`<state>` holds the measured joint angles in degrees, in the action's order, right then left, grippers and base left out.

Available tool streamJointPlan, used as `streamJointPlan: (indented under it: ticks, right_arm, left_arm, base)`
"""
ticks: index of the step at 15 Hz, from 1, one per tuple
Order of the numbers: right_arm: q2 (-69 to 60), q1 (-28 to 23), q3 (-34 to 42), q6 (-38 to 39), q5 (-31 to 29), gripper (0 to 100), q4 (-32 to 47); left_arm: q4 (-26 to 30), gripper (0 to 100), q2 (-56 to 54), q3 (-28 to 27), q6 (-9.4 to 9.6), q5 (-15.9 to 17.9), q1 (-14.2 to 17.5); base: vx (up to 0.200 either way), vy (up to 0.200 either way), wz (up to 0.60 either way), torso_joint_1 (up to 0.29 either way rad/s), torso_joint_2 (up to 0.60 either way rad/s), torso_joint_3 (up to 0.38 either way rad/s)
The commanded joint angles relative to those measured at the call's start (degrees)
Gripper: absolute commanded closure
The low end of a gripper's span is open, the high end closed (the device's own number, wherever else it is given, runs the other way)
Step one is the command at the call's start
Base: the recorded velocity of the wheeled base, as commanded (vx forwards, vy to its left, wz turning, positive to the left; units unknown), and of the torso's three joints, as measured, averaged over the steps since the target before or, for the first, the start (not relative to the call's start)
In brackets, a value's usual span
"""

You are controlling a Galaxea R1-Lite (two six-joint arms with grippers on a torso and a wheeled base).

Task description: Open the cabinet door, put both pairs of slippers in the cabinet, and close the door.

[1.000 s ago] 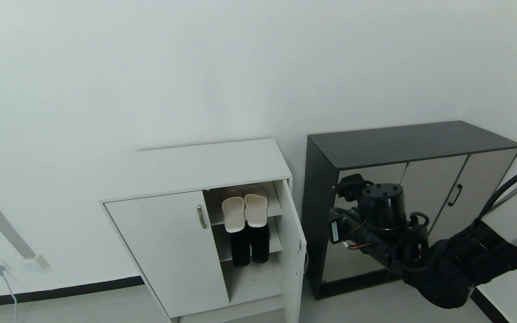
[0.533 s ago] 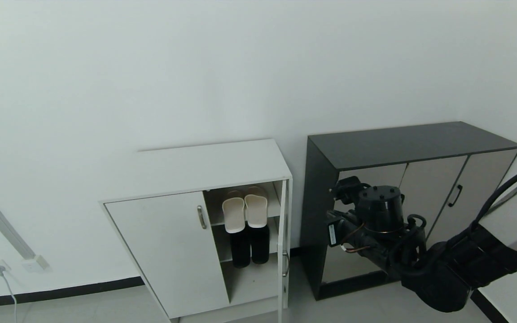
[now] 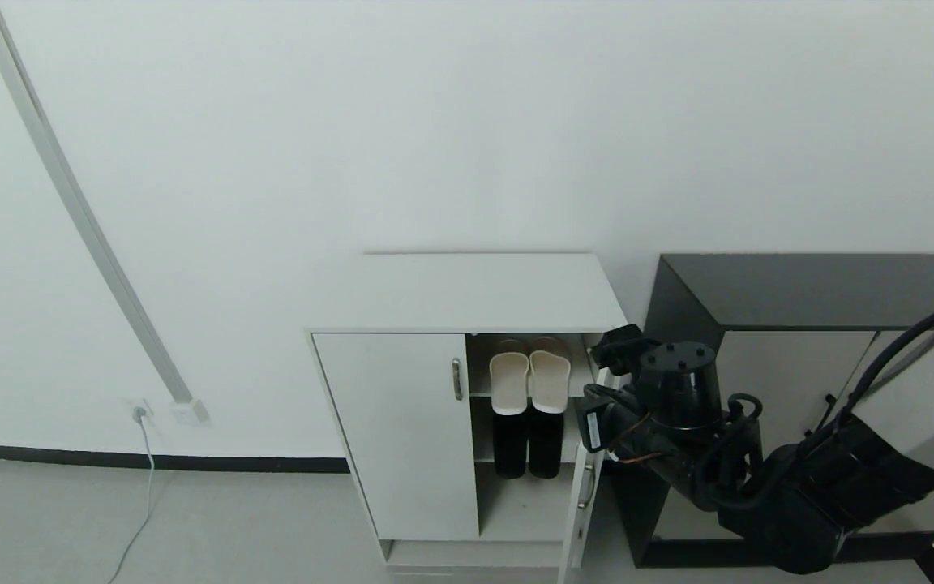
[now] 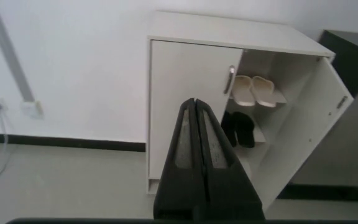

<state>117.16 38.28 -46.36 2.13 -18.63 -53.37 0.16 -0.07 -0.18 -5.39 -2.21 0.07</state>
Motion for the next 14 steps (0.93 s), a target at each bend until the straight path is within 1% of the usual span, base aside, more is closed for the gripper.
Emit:
streamJointPlan:
  ticks: [1,3,5,6,8,9,10,11,12,13,14]
  right_arm:
    - [0.1,0.0,0.7,-0.9,-0.4,100,-0.7]
    - [-0.3,-0.7,2.0,-2.1,-3.2,100,-0.7]
    - [-0.7,-0.9,4.5,-1.9,-3.3,100,-0.9]
    - [-0.8,-0.9,6.4,-1.6,-3.3,100,-1.6]
    - [-1.1,-1.2,11.1,-2.1,-3.3,100,-6.7]
    - [-1.5,-1.5,12.7,-2.1,-3.3,100,-7.9]
    - [-2.4,-1.8,14.7,-2.1,-3.1,100,-8.3]
    - [-3.7,-2.0,18.4,-1.9,-2.6,100,-8.5]
    - [-3.7,-2.0,18.4,-1.9,-2.6,100,-8.5]
    - [-4.2,-2.4,20.6,-1.9,-0.9,100,-8.5]
    - [-3.5,-2.6,20.3,-1.9,-0.5,100,-8.4]
  left_arm:
    - [0.0,100,0.1,0.0,0.03,0.0,0.0]
    - [0.0,100,0.1,0.0,0.11,0.0,0.0]
    - [0.0,100,0.1,0.0,0.11,0.0,0.0]
    - [0.0,100,0.1,0.0,0.11,0.0,0.0]
    - [0.0,100,0.1,0.0,0.11,0.0,0.0]
    - [0.0,100,0.1,0.0,0.11,0.0,0.0]
    - [0.0,100,0.1,0.0,0.11,0.0,0.0]
    - [0.0,100,0.1,0.0,0.11,0.0,0.0]
    - [0.0,100,0.1,0.0,0.11,0.0,0.0]
    - [0.0,100,0.1,0.0,0.03,0.0,0.0]
    - [0.0,100,0.1,0.0,0.03,0.0,0.0]
  base:
    - [0.000,0.000,0.00,0.000,0.00,0.000]
    - [0.000,0.000,0.00,0.000,0.00,0.000]
    - [0.000,0.000,0.00,0.000,0.00,0.000]
    - [0.200,0.000,0.00,0.007,0.01,0.007]
    - [0.200,0.000,0.00,-0.012,0.00,0.009]
    - [0.200,0.000,0.00,-0.002,0.01,0.002]
    - [0.000,0.000,0.00,0.000,0.00,0.000]
    - [0.000,0.000,0.00,0.000,0.00,0.000]
    - [0.000,0.000,0.00,0.000,0.00,0.000]
    - [0.000,0.000,0.00,0.000,0.00,0.000]
    - [0.000,0.000,0.00,0.000,0.00,0.000]
